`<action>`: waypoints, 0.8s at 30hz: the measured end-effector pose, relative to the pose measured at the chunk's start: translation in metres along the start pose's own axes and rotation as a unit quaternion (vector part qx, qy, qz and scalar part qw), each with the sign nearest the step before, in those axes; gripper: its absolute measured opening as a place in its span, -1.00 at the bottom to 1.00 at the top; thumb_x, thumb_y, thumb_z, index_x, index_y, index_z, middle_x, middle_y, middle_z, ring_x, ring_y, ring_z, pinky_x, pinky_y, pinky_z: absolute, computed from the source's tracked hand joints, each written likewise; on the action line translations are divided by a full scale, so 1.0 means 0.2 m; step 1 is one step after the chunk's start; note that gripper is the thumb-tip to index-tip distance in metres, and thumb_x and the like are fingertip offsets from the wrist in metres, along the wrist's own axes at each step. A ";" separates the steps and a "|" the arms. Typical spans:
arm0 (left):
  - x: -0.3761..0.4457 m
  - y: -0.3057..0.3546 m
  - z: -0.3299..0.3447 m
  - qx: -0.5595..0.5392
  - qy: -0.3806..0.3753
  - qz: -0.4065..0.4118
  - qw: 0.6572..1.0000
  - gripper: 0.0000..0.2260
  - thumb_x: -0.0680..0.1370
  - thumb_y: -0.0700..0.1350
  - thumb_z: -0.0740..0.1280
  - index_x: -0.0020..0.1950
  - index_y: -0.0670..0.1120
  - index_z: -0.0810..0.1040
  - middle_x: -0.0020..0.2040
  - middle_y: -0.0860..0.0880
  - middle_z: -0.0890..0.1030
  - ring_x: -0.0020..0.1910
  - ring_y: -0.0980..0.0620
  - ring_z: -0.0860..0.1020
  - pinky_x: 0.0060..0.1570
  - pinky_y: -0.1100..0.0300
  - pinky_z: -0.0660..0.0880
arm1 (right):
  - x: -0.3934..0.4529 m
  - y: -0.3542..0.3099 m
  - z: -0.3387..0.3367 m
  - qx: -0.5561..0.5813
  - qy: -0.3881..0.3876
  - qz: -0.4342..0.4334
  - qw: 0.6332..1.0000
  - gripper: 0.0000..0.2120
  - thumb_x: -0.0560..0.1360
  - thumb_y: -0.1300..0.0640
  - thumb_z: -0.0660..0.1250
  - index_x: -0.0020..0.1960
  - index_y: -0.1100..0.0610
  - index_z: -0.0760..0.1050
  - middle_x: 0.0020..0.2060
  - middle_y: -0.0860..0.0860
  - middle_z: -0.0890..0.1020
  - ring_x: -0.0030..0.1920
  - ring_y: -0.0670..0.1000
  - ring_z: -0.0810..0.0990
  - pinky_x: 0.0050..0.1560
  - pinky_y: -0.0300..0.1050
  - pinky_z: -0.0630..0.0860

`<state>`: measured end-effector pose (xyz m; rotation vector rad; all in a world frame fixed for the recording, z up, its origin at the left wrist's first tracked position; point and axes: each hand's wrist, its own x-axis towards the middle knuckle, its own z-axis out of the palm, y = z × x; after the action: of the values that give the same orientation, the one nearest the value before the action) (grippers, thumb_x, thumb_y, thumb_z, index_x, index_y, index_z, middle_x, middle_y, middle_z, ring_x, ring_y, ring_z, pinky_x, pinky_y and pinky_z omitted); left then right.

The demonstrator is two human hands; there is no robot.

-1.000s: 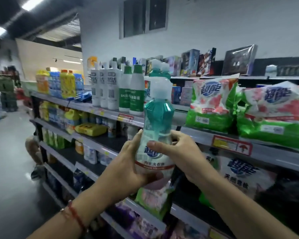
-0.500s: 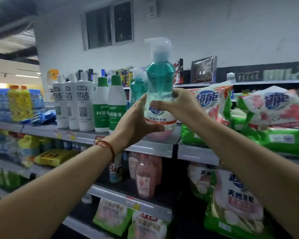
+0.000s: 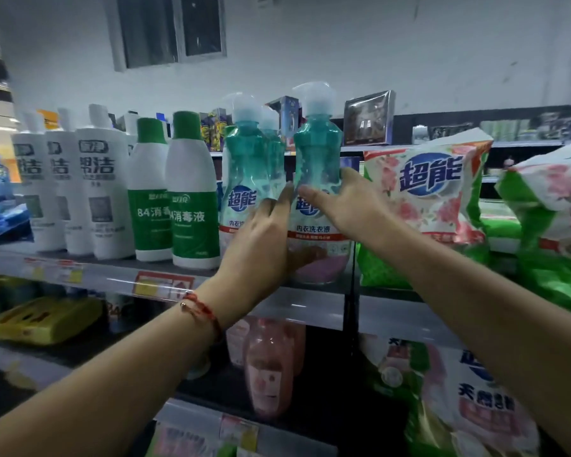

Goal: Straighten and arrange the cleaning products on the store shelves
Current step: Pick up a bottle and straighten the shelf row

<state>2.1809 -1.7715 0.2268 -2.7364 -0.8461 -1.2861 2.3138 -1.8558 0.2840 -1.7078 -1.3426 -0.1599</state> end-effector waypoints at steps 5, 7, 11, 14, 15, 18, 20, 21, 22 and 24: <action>0.01 -0.05 0.06 -0.006 0.004 0.023 1.000 0.00 0.44 0.30 0.47 0.66 -0.11 0.05 0.34 -0.14 0.46 0.30 -0.16 0.50 0.21 -0.02 0.47 | 0.00 0.03 0.05 -0.011 0.005 0.033 0.999 -0.44 0.55 -0.30 0.28 0.43 -0.04 0.32 0.11 -0.04 0.61 0.09 0.03 0.58 0.00 -0.07 0.41; 0.00 -0.06 0.07 0.004 0.009 0.036 0.999 -0.02 0.46 0.32 0.44 0.66 -0.13 0.06 0.35 -0.15 0.46 0.29 -0.17 0.50 0.20 -0.02 0.48 | -0.02 0.03 0.06 -0.025 -0.005 0.040 0.999 -0.41 0.56 -0.27 0.28 0.48 -0.04 0.24 0.20 0.01 0.60 0.17 0.08 0.57 0.04 -0.06 0.41; -0.07 -0.11 0.03 0.026 -0.015 0.076 0.997 -0.19 0.54 0.21 0.40 0.64 -0.14 0.17 0.44 -0.16 0.43 0.38 -0.17 0.44 0.33 -0.03 0.39 | -0.13 0.00 0.05 -0.059 -0.047 0.050 0.996 -0.22 0.57 -0.17 0.34 0.62 -0.02 0.00 0.35 -0.05 0.54 0.28 0.04 0.55 0.15 -0.13 0.40; -0.22 -0.21 -0.01 0.063 -0.022 0.106 0.992 -0.35 0.57 0.21 0.30 0.56 -0.12 0.36 0.48 -0.17 0.44 0.45 -0.21 0.41 0.40 -0.12 0.37 | -0.34 0.00 0.05 -0.137 -0.026 -0.007 0.990 -0.18 0.57 -0.11 0.36 0.65 0.00 -0.04 0.56 -0.06 0.29 0.51 -0.05 0.30 0.50 -0.10 0.25; -0.30 -0.26 -0.02 0.064 -0.022 0.107 0.992 -0.36 0.57 0.22 0.29 0.55 -0.12 0.38 0.49 -0.17 0.45 0.46 -0.22 0.41 0.40 -0.15 0.37 | -0.43 0.00 0.07 -0.178 -0.017 -0.038 0.983 -0.19 0.57 -0.10 0.35 0.65 0.03 -0.02 0.61 -0.05 0.18 0.57 -0.10 0.13 0.55 -0.19 0.06; -0.58 -0.41 -0.02 0.064 -0.029 0.085 0.994 -0.39 0.60 0.21 0.25 0.56 -0.10 0.38 0.50 -0.18 0.44 0.49 -0.22 0.37 0.43 -0.18 0.33 | -0.74 0.03 0.21 -0.246 -0.029 -0.112 0.962 -0.30 0.59 -0.10 0.29 0.63 0.08 0.13 0.61 0.02 0.15 0.58 -0.10 -0.01 0.56 -0.30 -0.16; -0.79 -0.50 0.00 0.063 -0.056 0.053 0.995 -0.39 0.60 0.22 0.20 0.56 -0.08 0.37 0.52 -0.17 0.41 0.49 -0.19 0.34 0.43 -0.18 0.33 | -0.91 0.05 0.34 -0.238 -0.091 -0.088 0.963 -0.32 0.59 -0.18 0.20 0.63 -0.02 0.10 0.61 -0.07 0.05 0.60 -0.13 -0.13 0.55 -0.28 -0.24; -0.88 -0.54 0.02 0.068 -0.079 0.035 0.994 -0.39 0.59 0.24 0.18 0.56 -0.06 0.36 0.52 -0.18 0.41 0.47 -0.20 0.34 0.39 -0.20 0.37 | -0.98 0.06 0.39 -0.229 -0.126 -0.057 0.964 -0.32 0.60 -0.22 0.15 0.64 -0.10 0.01 0.60 -0.16 -0.06 0.57 -0.21 -0.24 0.51 -0.34 -0.33; -0.96 -0.58 0.04 0.074 -0.107 0.017 0.991 -0.38 0.58 0.26 0.17 0.56 -0.03 0.34 0.50 -0.19 0.42 0.45 -0.22 0.37 0.34 -0.23 0.41 | -1.03 0.06 0.45 -0.219 -0.160 -0.017 0.962 -0.33 0.62 -0.25 0.12 0.62 -0.17 -0.09 0.57 -0.25 -0.15 0.52 -0.28 -0.33 0.46 -0.39 -0.40; -1.09 -0.66 0.08 0.070 -0.167 -0.027 0.983 -0.39 0.59 0.29 0.20 0.56 0.01 0.27 0.50 -0.20 0.41 0.44 -0.28 0.41 0.33 -0.26 0.44 | -1.13 0.07 0.56 -0.214 -0.218 0.043 0.951 -0.32 0.64 -0.24 0.12 0.61 -0.22 -0.18 0.54 -0.33 -0.15 0.51 -0.27 -0.30 0.40 -0.35 -0.39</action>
<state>2.0172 -1.7578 0.0315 -2.8726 -0.9923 -0.7444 2.1893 -1.9334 0.0794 -2.2598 -1.6332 -0.0211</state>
